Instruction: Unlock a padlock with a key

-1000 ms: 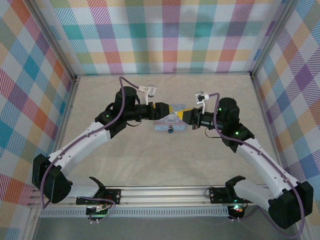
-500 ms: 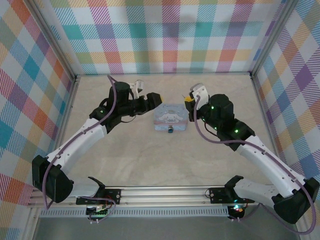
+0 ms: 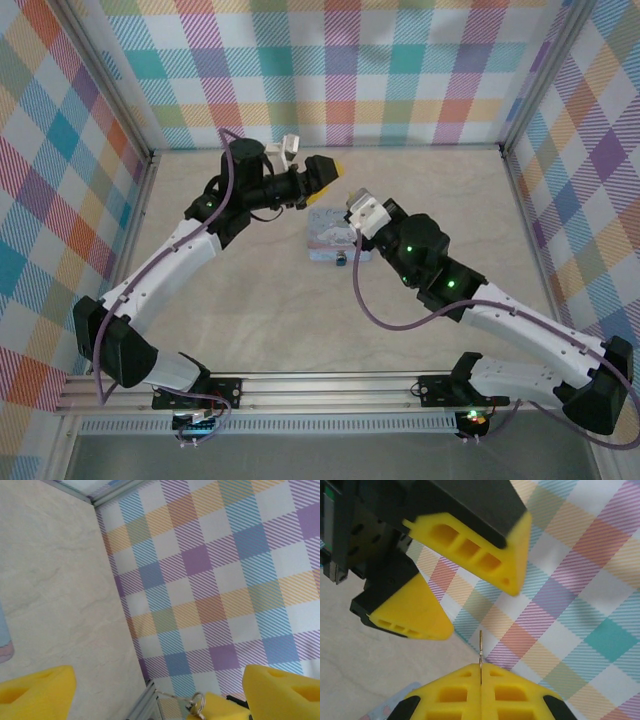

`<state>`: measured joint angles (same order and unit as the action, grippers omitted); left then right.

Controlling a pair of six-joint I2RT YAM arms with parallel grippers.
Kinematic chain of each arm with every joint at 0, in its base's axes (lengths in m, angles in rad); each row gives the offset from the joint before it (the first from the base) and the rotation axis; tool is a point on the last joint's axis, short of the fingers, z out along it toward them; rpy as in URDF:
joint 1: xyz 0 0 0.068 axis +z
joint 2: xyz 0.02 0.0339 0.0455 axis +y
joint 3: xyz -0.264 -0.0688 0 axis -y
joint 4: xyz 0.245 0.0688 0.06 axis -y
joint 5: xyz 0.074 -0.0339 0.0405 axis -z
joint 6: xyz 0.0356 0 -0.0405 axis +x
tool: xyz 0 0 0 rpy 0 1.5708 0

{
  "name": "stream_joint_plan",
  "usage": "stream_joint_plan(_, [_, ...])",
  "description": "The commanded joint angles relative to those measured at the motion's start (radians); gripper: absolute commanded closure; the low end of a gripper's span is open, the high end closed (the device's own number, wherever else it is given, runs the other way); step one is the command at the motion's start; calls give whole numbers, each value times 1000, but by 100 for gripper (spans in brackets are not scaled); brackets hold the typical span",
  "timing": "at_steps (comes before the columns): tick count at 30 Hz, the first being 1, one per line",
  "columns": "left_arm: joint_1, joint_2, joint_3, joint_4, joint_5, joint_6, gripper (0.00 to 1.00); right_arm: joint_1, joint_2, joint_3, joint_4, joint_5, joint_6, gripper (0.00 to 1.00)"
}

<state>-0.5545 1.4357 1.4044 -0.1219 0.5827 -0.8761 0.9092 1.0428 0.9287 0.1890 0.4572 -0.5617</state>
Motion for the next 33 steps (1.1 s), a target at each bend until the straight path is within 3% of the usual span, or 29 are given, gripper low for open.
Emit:
stream_joint_plan(1, [-23,11,50,13,23,-16,15,20,-1,-7,119,56,-66,100])
stream_joint_plan(17, [-45,14,82,-21,20,-4,60,40,40,-4,125,81,-92,100])
stream_joint_plan(24, [-48,33,91,-27,25,-4,66,46,45,1,125,84,-106,100])
stream_joint_plan(33, [-49,40,93,-38,26,7,89,49,48,2,124,88,-111,100])
